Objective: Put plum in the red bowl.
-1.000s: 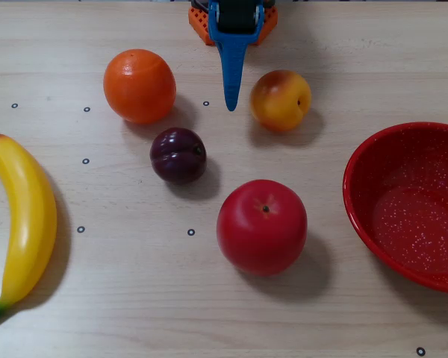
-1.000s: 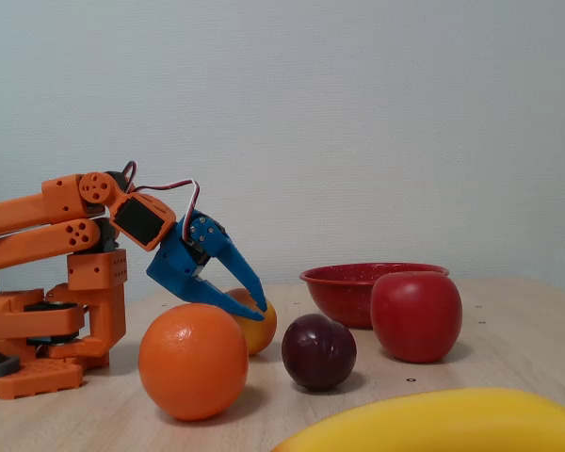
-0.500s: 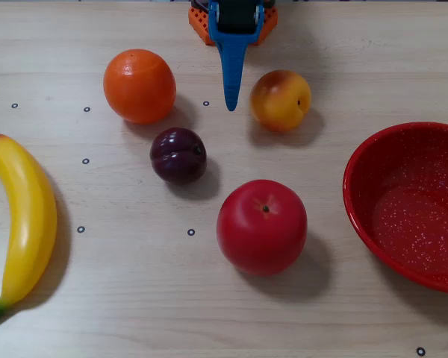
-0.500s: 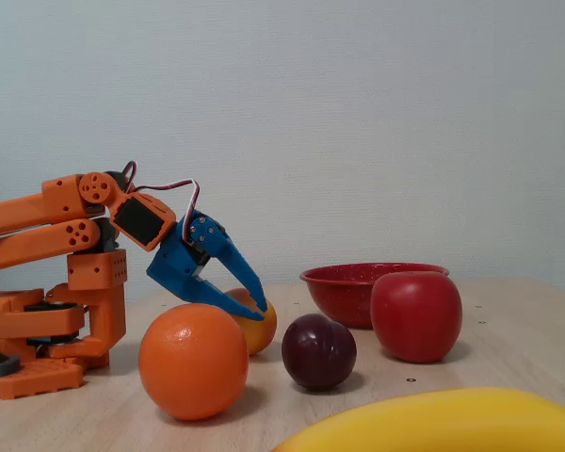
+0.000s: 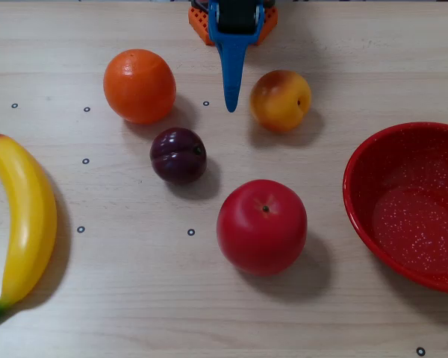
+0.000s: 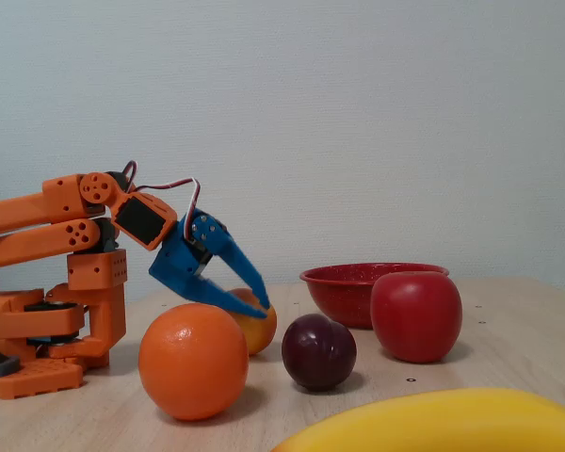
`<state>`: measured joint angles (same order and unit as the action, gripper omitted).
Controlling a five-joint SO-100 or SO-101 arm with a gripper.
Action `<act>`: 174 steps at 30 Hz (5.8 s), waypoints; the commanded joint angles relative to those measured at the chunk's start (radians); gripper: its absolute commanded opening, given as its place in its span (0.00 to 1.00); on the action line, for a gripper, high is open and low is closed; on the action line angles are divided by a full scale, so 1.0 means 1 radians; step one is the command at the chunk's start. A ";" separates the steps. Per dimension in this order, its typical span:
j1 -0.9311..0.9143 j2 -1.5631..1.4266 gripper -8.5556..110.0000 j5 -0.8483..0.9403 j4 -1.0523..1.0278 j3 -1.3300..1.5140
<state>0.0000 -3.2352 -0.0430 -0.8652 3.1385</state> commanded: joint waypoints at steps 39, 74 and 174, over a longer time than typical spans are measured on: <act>-0.150 0.988 0.07 0.230 -0.479 -1.232; -0.279 1.586 0.29 0.374 -0.816 -1.730; -0.245 1.902 0.43 0.572 -0.448 -1.660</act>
<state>-0.2638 -1.2993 0.5185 -1.3361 1.5463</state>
